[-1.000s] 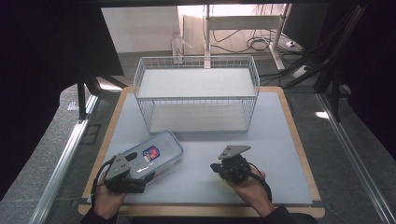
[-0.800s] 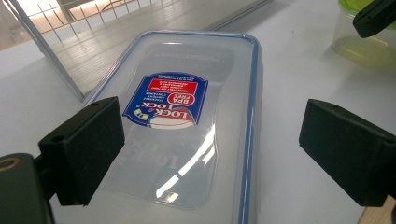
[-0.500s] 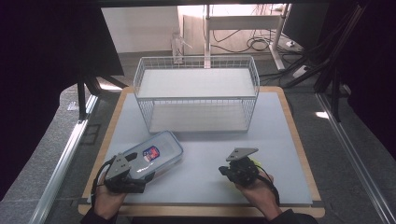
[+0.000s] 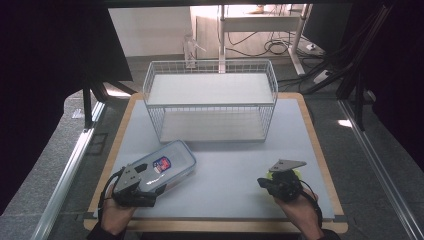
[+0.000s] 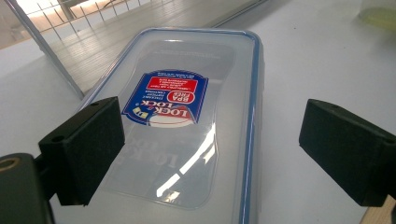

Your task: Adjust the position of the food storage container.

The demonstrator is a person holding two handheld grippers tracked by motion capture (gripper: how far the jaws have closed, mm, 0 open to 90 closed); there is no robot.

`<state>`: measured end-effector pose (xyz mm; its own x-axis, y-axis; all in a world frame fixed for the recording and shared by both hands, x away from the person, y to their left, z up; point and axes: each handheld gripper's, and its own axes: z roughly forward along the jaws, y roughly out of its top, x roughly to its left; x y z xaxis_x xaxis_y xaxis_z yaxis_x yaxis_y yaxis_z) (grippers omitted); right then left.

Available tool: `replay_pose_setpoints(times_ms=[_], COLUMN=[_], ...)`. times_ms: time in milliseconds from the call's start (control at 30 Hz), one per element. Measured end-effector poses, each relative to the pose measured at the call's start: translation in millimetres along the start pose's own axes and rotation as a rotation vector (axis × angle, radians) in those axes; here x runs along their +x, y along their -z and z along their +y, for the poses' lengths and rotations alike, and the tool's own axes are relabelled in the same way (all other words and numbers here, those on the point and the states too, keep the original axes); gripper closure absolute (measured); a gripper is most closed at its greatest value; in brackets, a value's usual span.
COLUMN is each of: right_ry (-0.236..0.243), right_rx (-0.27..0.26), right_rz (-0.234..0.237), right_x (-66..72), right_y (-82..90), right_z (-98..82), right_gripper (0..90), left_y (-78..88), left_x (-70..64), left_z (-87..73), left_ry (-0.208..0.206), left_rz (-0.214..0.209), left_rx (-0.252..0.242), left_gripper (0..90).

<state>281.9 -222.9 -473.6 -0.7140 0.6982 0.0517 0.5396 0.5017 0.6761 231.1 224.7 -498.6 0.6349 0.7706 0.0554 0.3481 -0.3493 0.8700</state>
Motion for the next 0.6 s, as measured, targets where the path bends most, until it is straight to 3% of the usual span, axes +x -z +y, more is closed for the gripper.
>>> replay_pose_setpoints(times_ms=[367, 533, 600], right_ry=[-0.063, -0.075, -0.055], right_rx=[-0.022, -0.031, -0.041], right_rz=[-0.068, -0.078, -0.072], right_x=[-26.5, -29.0, -26.9], right_y=[17.1, 18.2, 18.9], right_z=[-14.5, -16.3, -14.9], right_gripper=[90.0, 90.0, 88.5], left_y=[-1.6, -2.4, 1.1], left_x=[-1.5, -1.0, 0.0], left_z=[-0.3, -0.8, 0.5], left_ry=[-0.004, 0.008, 0.014], left_rz=[0.002, 0.003, 0.015], left_rx=[0.011, 0.031, 0.046], left_gripper=[7.0, 7.5, 8.2])
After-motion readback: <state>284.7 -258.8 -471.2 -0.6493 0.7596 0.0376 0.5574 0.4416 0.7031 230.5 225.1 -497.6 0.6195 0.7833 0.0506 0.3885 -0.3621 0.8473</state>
